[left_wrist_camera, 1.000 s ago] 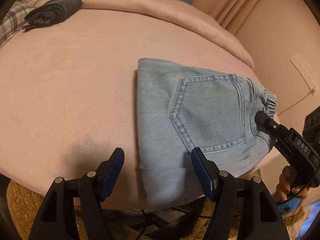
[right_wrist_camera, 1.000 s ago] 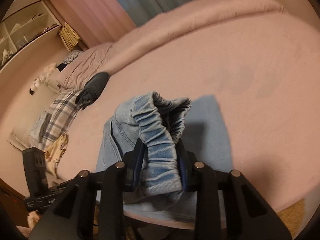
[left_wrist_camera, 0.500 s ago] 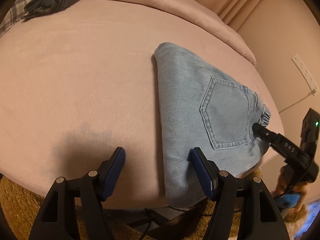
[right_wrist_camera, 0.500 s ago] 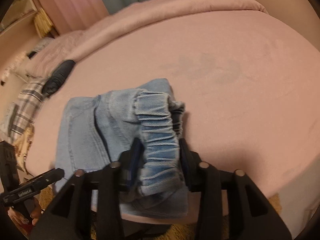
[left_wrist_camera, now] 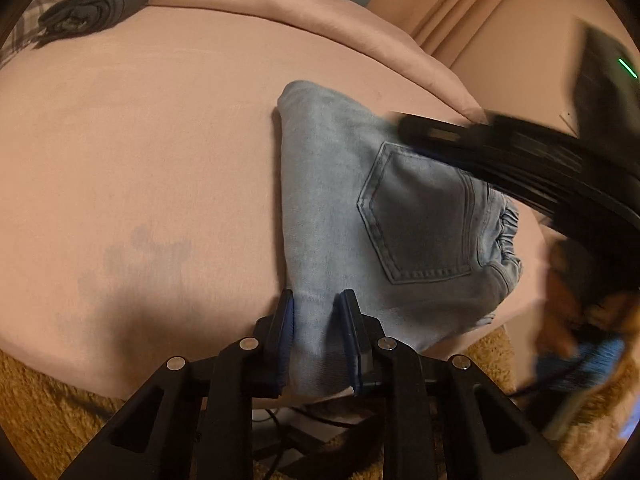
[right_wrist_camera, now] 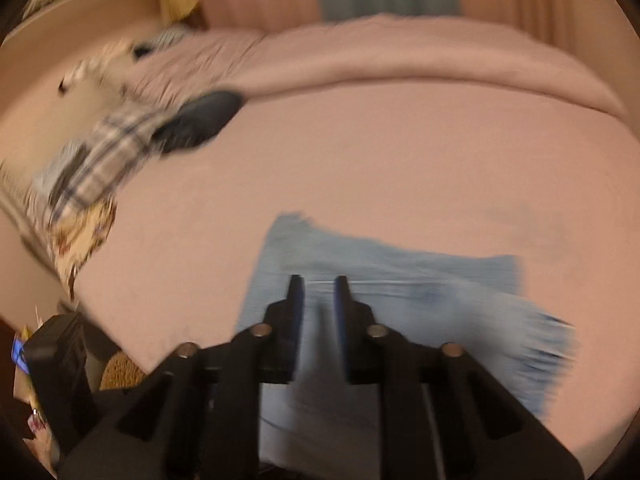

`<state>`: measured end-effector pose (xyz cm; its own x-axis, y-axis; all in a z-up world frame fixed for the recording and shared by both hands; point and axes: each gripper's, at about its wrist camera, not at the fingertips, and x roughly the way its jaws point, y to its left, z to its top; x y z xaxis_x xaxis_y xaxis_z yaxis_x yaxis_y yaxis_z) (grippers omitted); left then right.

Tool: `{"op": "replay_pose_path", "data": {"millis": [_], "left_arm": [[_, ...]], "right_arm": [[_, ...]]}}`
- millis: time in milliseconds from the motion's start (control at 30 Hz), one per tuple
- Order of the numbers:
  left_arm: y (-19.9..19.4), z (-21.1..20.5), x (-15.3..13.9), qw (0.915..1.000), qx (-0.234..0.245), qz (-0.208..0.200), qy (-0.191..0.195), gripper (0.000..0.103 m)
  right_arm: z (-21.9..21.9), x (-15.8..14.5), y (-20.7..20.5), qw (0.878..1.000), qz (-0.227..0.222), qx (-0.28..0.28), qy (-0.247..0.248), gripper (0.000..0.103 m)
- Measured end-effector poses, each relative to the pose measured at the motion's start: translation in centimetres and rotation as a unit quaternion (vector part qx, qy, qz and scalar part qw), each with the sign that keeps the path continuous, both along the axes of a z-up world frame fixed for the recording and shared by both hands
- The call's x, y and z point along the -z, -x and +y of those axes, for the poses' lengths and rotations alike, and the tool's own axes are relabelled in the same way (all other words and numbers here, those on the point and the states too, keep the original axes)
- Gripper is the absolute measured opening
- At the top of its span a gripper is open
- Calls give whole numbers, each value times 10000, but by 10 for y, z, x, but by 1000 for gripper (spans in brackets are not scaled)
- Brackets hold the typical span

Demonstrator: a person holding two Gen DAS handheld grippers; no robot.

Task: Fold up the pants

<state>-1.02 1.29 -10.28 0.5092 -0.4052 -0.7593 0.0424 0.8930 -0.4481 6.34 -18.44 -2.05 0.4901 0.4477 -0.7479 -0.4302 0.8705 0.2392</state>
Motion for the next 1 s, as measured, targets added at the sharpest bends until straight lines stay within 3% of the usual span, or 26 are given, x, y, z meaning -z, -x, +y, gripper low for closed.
{"op": "replay_pose_path", "data": {"millis": [200, 400, 633, 867, 1000], "left_arm": [[10, 7, 7, 9999, 5, 97, 54, 23], [16, 17, 9, 9995, -16, 175, 271, 23], [27, 30, 0, 9995, -7, 182, 273, 23], [30, 51, -15, 9987, -440, 136, -237, 23], [29, 58, -16, 9981, -547, 150, -253, 23]], "right_arm": [[48, 46, -27, 9984, 305, -234, 422, 10], [29, 47, -31, 9986, 479, -216, 22, 8], [25, 50, 6, 9976, 466, -518, 17, 11], [14, 53, 44, 9957, 621, -669, -132, 11], [4, 53, 61, 9956, 721, -558, -235, 11]]}}
